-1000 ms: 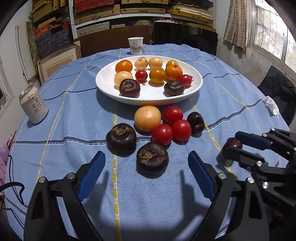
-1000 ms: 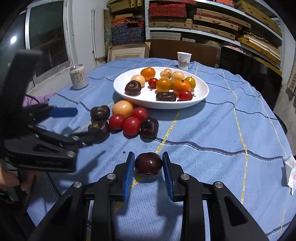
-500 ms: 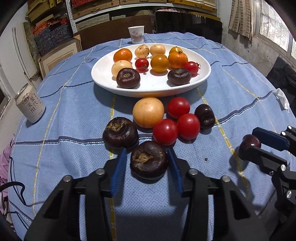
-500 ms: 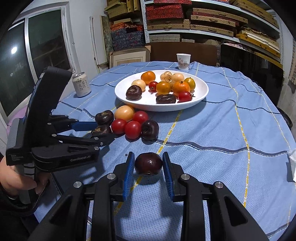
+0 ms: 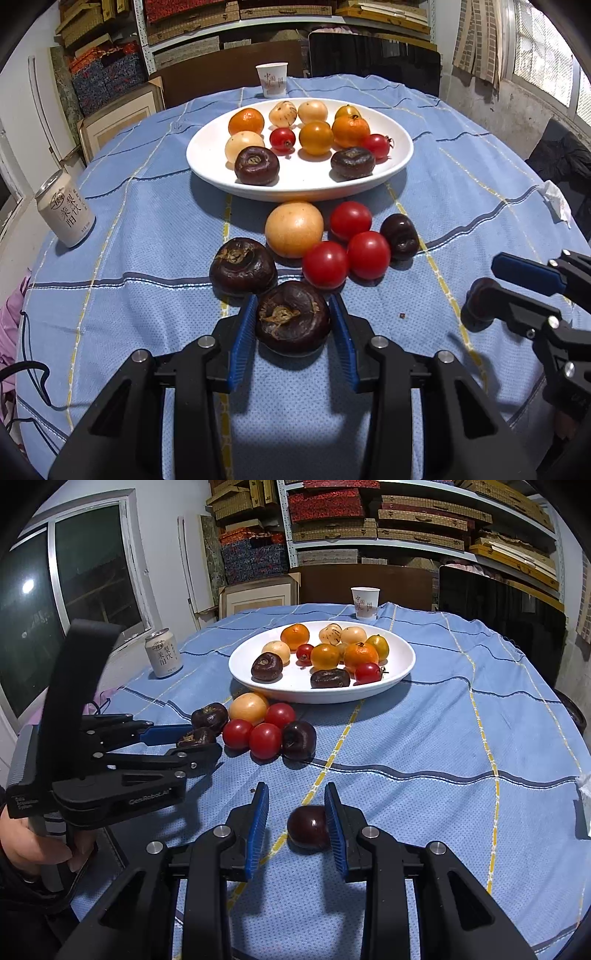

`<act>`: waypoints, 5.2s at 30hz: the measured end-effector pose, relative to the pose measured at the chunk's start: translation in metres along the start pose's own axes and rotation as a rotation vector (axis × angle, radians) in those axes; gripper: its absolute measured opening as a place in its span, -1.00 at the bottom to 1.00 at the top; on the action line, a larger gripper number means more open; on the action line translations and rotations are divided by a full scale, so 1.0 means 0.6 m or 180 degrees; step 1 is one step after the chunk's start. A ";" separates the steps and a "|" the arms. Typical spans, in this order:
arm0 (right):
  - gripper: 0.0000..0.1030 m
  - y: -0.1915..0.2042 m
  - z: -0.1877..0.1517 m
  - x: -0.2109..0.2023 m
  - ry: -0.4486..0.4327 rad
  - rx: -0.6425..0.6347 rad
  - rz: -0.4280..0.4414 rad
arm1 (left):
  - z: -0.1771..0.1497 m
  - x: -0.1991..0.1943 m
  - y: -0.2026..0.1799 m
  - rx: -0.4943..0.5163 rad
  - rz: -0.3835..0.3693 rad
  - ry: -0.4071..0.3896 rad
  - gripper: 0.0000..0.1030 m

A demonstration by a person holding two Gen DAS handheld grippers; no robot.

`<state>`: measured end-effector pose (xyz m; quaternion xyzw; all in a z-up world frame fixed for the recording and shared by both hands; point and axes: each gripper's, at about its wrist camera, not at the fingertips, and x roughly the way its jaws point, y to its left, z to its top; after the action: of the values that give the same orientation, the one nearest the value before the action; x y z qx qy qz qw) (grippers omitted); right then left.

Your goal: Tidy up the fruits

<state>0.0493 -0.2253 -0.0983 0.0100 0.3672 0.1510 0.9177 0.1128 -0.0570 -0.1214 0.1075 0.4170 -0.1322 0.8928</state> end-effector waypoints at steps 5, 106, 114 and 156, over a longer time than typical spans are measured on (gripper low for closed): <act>-0.38 0.005 0.001 0.007 0.0092 -0.0053 -0.0012 | -0.003 0.007 0.011 -0.0077 -0.0091 0.0092 -0.23; -0.38 0.034 0.081 0.138 0.0511 -0.0474 -0.0154 | 0.003 -0.029 0.101 -0.0375 -0.0186 -0.0150 0.67; -0.38 0.009 0.074 0.099 0.0277 -0.0194 0.0003 | 0.020 0.002 0.105 -0.0479 -0.0203 -0.0025 0.67; -0.38 -0.031 0.069 0.077 0.0114 0.0156 0.0242 | 0.039 0.063 0.116 -0.0507 0.0053 0.0108 -0.10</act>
<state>0.1140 -0.2259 -0.1013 0.0438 0.3865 0.1769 0.9041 0.1754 -0.0042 -0.1302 0.0418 0.4404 -0.0893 0.8924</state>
